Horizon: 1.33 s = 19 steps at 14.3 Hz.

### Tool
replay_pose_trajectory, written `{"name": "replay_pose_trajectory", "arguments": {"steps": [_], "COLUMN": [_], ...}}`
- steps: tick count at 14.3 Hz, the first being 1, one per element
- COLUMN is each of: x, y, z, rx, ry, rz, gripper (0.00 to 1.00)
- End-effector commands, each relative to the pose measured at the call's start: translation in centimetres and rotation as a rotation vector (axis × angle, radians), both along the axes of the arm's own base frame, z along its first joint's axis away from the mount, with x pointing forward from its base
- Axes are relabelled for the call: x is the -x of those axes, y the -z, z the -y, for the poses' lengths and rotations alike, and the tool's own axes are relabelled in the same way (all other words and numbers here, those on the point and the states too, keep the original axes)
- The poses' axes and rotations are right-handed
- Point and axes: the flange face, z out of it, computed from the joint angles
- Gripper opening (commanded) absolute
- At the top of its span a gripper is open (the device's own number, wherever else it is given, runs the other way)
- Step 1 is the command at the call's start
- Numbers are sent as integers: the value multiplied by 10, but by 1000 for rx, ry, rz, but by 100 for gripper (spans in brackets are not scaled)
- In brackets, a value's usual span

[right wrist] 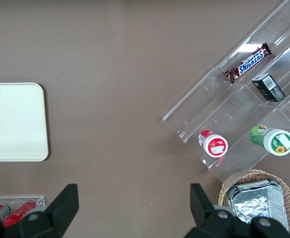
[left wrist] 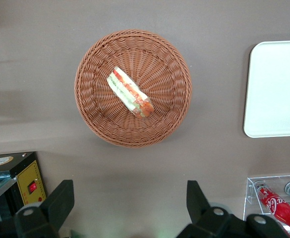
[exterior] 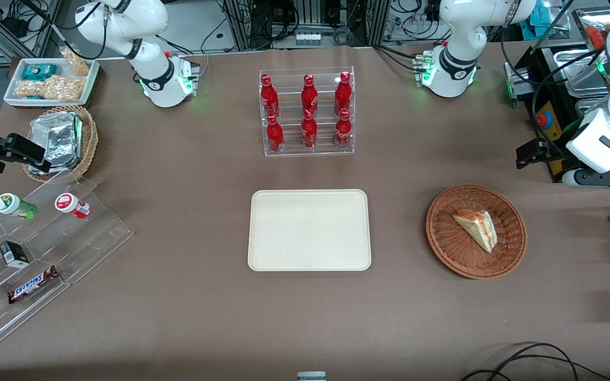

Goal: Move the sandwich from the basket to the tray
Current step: 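Move the left gripper toward the wicker basket holding the sandwich, then lower the left gripper over the wrapped sandwich and close on it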

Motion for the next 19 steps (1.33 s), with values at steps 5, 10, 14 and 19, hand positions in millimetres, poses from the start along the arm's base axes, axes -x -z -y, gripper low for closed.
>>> {"name": "replay_pose_trajectory", "arguments": {"steps": [5,10,14,19], "x": [-31,-24,-13,-18], "y": [88,188,259,303], "z": [-1,-5,-5,-5], "rx": [-26,-29,-25,-47], "ry": [12,-73,-398,-805], "rz": [-87,-31,97,67], "gripper": [100,100,100,100]}}
